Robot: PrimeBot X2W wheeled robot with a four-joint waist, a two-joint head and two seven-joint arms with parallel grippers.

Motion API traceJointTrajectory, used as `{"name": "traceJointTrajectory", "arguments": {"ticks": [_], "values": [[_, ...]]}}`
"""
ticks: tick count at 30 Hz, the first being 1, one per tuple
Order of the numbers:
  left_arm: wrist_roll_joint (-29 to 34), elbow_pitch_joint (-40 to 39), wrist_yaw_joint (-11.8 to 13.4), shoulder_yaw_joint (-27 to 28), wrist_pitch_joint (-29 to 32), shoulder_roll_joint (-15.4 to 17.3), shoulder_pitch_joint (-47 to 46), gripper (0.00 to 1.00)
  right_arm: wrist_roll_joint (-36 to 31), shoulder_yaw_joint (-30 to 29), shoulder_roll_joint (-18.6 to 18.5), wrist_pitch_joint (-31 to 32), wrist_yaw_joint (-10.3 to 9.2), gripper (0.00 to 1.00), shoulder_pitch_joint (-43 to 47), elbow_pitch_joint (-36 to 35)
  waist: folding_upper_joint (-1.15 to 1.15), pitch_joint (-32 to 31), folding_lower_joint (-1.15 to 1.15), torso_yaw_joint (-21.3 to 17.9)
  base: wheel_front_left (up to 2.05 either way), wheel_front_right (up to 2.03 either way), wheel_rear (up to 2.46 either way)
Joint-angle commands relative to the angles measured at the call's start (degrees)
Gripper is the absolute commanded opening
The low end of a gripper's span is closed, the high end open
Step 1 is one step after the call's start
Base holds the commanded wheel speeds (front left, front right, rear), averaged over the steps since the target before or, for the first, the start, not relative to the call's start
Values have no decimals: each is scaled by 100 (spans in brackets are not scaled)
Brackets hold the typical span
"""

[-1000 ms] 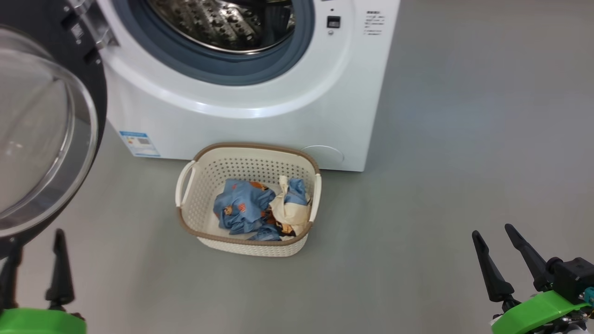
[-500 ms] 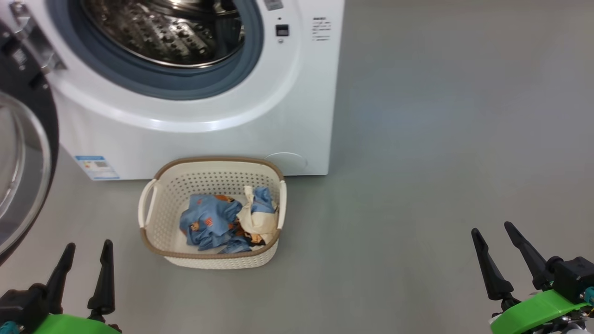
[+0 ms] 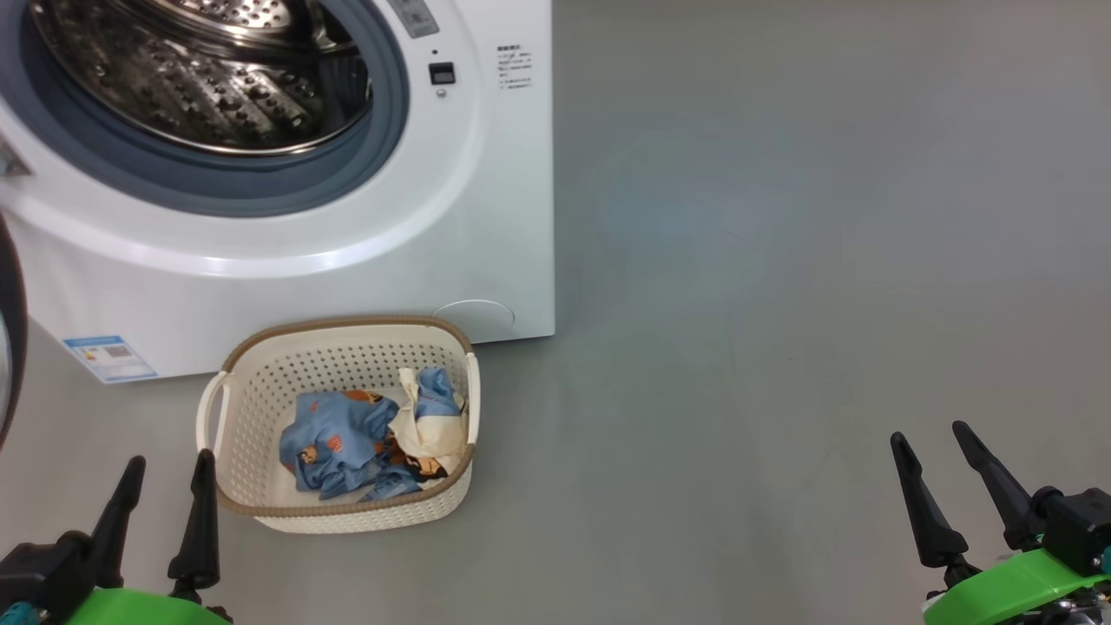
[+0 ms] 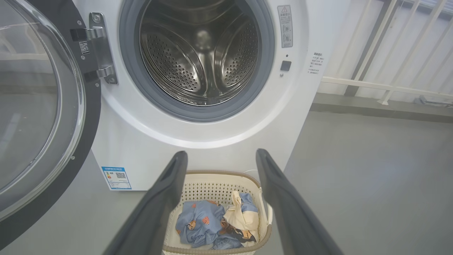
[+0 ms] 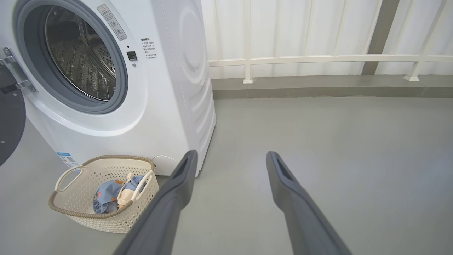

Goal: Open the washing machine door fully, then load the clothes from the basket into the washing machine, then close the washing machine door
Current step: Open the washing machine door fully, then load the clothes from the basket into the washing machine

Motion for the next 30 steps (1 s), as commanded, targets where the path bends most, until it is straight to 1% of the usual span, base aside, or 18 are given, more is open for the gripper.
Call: {"name": "traceJointTrajectory", "arguments": {"ticks": [1, 11, 24, 30], "values": [[-37, -111, -9, 193, -36, 158, -39, 100, 5, 89, -73, -69, 9, 100, 38, -155, 0, -10, 0, -46, 0, 0, 0], [-121, -88, -9, 152, -36, 213, -43, 100, 3, 46, -57, -69, 9, 100, 30, -168, 0, 1, 0, -165, 0, 0, 0], [-210, -61, -9, 107, -36, 223, -78, 100, -17, 25, -61, -69, 9, 100, 14, -182, 0, 49, 0, -154, 0, -1, 1], [-251, -44, -9, 73, -36, 235, -83, 100, -11, 49, -75, -69, 9, 100, 14, -176, 0, 34, 0, -143, 31, -81, 50]]}}
